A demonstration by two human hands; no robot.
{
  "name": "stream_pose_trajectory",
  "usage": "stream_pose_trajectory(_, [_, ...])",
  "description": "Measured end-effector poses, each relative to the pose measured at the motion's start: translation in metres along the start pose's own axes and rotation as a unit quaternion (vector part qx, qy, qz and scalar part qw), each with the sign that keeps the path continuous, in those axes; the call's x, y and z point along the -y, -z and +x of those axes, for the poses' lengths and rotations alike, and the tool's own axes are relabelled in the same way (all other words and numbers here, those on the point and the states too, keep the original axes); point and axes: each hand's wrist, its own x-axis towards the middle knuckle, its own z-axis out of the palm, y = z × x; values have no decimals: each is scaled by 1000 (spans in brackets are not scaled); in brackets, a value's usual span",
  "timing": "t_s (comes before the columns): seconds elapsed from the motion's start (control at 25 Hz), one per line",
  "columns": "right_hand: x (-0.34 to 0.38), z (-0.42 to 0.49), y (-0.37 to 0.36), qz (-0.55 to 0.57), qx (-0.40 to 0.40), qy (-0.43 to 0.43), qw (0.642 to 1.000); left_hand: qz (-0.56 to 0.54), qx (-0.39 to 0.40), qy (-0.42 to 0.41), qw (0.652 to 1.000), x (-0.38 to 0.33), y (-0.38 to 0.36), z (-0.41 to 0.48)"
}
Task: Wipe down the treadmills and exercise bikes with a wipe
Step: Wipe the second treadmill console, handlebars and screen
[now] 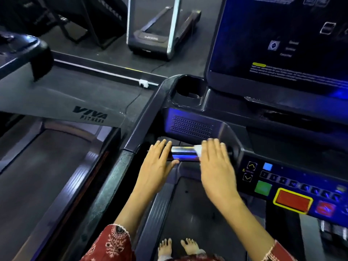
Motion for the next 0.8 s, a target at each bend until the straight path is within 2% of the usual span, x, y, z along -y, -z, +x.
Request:
stream_pose_trajectory(0.08, [20, 5, -5, 35, -6, 60, 998, -33, -12, -3, 999, 5, -2, 0])
stream_pose_trajectory(0.16, [13, 5, -5, 28, -4, 85, 996, -53, -18, -4, 998, 6, -2, -1])
stream_pose_trajectory(0.32, [-31, -18, 3, -36, -24, 3, 999, -78, -27, 0, 997, 4, 1, 0])
stream_pose_trajectory(0.4, [-28, -16, 0, -29, -21, -18, 999, -89, -33, 3, 995, 2, 2, 1])
stream_pose_trajectory(0.48, [-5, -4, -8, 11, -23, 20, 999, -94, -37, 4, 995, 2, 3, 1])
stream_pose_trajectory(0.56, [16, 6, -8, 41, -35, 93, 994, -91, -37, 1, 995, 1, 4, 0])
stream_pose_trajectory(0.64, [10, 6, -3, 47, -23, 131, 990, -91, -40, -3, 995, 1, 3, 0])
stream_pose_trajectory(0.8, [-25, -18, 6, 13, -20, 74, 997, -91, -45, -3, 995, 1, 4, 0])
